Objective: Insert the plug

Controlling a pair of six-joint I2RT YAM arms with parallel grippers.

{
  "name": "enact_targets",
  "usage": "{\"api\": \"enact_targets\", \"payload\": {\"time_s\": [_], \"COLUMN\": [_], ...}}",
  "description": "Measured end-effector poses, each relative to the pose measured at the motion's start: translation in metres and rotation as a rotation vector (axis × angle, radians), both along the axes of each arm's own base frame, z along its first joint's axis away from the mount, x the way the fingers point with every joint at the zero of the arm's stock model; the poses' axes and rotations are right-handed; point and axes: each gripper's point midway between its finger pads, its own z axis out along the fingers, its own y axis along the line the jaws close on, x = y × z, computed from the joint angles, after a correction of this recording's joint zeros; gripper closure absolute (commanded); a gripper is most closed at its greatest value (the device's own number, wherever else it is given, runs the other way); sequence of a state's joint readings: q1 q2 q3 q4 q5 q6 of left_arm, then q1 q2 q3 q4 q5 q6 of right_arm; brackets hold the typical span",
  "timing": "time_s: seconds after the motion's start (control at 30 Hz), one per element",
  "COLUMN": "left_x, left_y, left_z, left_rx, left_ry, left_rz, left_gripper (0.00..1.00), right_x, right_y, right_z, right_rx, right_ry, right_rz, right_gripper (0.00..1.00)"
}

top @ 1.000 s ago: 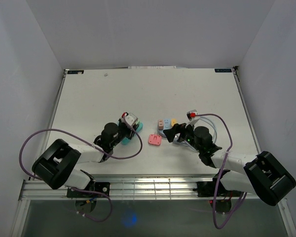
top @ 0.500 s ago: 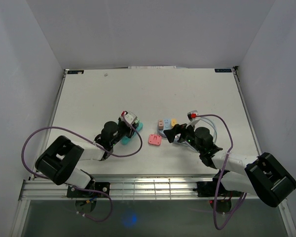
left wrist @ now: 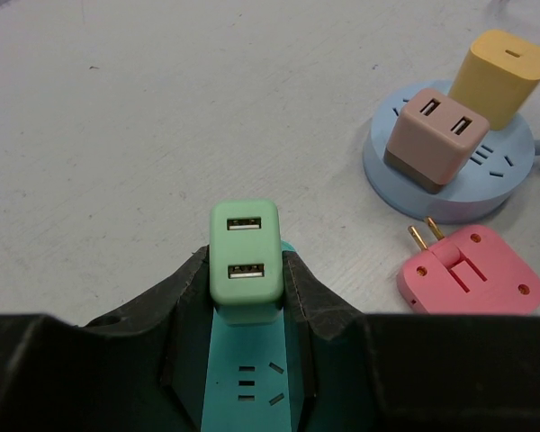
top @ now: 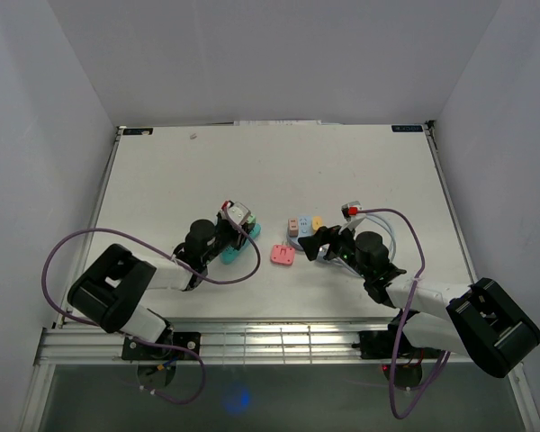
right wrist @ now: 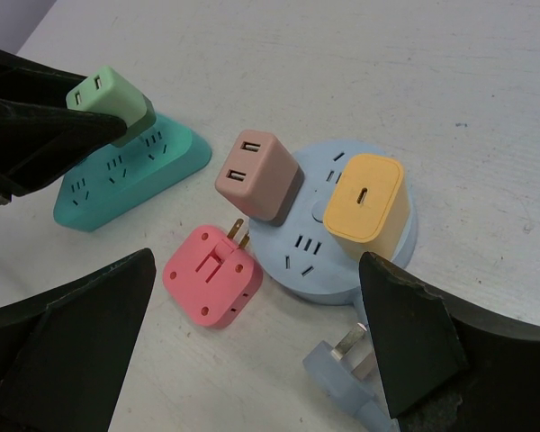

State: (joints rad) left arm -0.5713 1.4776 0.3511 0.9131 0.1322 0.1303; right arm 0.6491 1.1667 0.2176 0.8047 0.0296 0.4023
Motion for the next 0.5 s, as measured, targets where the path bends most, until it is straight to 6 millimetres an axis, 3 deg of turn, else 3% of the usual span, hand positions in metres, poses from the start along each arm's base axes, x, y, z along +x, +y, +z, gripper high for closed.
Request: {"api": "enact_targets", "payload": {"time_s": [0.5], "left_x": [0.0048], "left_y": [0.0043], "left_z": [-0.0066], "left_rx": [0.009], "left_ry": [0.017], "left_rz": [0.016], "left_gripper": [1.00], "right_x": [-0.0008], "right_y": [0.0008], "right_z": [0.0000], "right_rx": [0.001], "right_ry": [0.001], "right_rz": [0.006], "right_gripper": [0.00]}}
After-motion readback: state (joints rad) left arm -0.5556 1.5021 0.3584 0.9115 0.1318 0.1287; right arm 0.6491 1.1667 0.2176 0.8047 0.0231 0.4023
